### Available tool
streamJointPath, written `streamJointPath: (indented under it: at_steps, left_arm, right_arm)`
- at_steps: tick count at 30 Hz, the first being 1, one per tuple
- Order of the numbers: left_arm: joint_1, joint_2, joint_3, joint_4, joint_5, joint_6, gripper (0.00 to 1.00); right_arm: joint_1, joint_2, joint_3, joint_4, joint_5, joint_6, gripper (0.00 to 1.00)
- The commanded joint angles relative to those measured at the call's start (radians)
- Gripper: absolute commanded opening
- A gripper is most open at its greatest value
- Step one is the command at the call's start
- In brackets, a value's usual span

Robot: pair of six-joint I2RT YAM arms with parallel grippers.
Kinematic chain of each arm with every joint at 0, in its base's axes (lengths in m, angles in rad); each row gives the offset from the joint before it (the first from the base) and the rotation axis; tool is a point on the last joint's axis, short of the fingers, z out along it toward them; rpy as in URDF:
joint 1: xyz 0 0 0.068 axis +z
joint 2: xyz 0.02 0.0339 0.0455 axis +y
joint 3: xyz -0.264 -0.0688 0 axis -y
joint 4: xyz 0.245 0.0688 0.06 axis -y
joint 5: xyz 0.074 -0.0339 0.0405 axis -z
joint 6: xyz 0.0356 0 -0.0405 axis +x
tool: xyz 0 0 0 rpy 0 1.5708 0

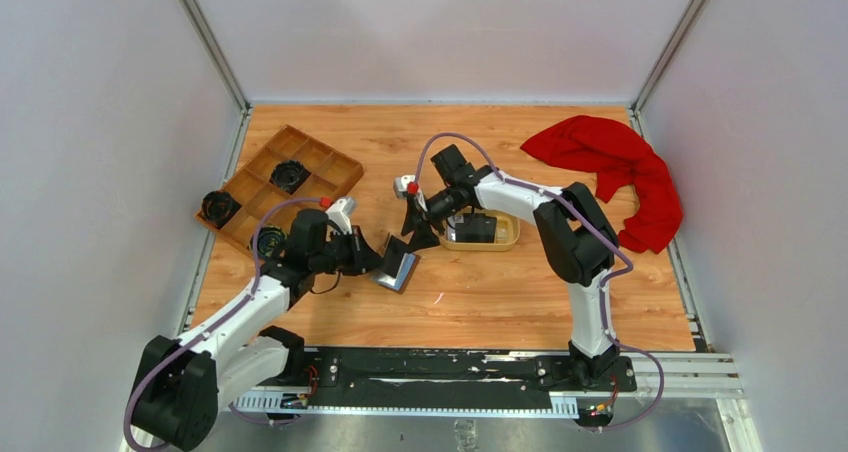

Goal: Put the credit cards into the card holder
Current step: Insert the credit card into the card holder.

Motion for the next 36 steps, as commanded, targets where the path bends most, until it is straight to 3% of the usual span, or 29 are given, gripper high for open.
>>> streamJointPath:
  at_steps: [1, 16, 25, 36]
  left_arm:
    - [0.009, 0.041, 0.044, 0.014, 0.078, 0.057, 0.0]
    - [0.005, 0.088, 0.079, -0.007, 0.15, 0.135, 0.0]
    - [0.0, 0.078, 0.079, -0.009, 0.143, 0.138, 0.0]
    - [0.0, 0.06, 0.074, 0.001, 0.144, 0.141, 0.0]
  right_arm:
    - [-0.008, -0.025, 0.003, -0.028, -0.055, -0.032, 0.56]
    - [-0.005, -0.029, 0.106, -0.272, -0.196, -0.125, 0.48]
    - [0.013, 0.034, 0.2, -0.422, -0.177, -0.153, 0.23]
    - [0.022, 0.063, 0.215, -0.464, -0.141, -0.149, 0.3]
